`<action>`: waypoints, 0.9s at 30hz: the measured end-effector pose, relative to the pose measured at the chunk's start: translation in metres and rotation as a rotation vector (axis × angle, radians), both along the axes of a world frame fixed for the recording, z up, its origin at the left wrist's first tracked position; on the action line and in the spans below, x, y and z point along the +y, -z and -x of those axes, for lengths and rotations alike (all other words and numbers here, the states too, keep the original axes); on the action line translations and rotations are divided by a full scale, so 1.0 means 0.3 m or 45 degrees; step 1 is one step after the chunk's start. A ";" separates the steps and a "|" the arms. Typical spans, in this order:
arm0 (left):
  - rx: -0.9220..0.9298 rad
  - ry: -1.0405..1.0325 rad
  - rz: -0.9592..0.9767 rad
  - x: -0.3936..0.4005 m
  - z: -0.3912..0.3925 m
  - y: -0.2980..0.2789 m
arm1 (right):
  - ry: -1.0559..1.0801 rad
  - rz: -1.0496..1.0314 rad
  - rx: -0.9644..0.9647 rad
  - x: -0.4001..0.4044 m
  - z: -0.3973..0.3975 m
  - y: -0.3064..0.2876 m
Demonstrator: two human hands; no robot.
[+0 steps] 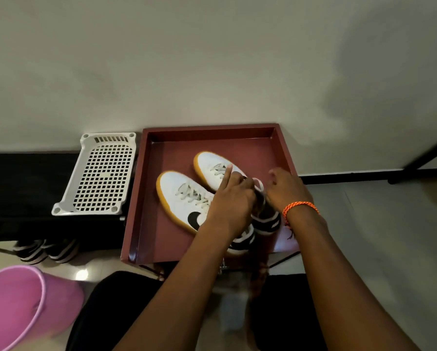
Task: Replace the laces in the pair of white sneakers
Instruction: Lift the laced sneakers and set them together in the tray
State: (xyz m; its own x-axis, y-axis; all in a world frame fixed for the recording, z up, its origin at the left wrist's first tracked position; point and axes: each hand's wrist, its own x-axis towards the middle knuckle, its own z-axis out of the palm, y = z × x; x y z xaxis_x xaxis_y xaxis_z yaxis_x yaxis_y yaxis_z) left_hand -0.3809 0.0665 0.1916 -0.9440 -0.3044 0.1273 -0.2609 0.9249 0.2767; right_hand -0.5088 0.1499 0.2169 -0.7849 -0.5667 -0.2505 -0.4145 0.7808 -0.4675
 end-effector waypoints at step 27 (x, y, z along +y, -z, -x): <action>0.329 -1.880 -1.283 0.156 -0.154 0.103 | -0.145 0.076 -0.350 0.058 -0.106 0.148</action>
State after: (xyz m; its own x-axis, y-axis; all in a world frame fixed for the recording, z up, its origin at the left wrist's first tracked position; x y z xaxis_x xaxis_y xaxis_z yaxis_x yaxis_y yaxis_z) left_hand -0.3347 0.1131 0.1607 0.1590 -0.8307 -0.5335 -0.4892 -0.5357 0.6883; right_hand -0.4771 0.1672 0.1726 -0.6228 -0.6675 -0.4081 -0.3496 0.7041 -0.6181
